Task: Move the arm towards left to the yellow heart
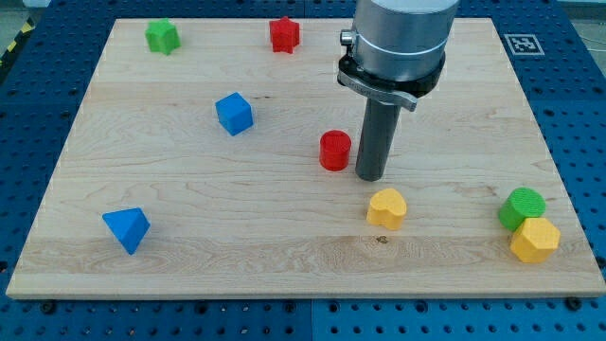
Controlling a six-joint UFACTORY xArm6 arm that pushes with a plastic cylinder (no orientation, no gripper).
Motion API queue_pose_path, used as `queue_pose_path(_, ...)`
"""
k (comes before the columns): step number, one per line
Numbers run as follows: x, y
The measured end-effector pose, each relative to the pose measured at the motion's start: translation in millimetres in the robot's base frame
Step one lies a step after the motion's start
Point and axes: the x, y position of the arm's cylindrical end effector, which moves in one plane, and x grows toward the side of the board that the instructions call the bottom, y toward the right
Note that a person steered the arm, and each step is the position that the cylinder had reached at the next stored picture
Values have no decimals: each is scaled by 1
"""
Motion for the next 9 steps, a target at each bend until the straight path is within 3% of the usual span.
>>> queue_pose_path(2,-6,-84)
queue_pose_path(4,-6,-99)
queue_pose_path(6,-6,-163)
queue_pose_path(7,15,-180)
queue_pose_path(9,37,-59)
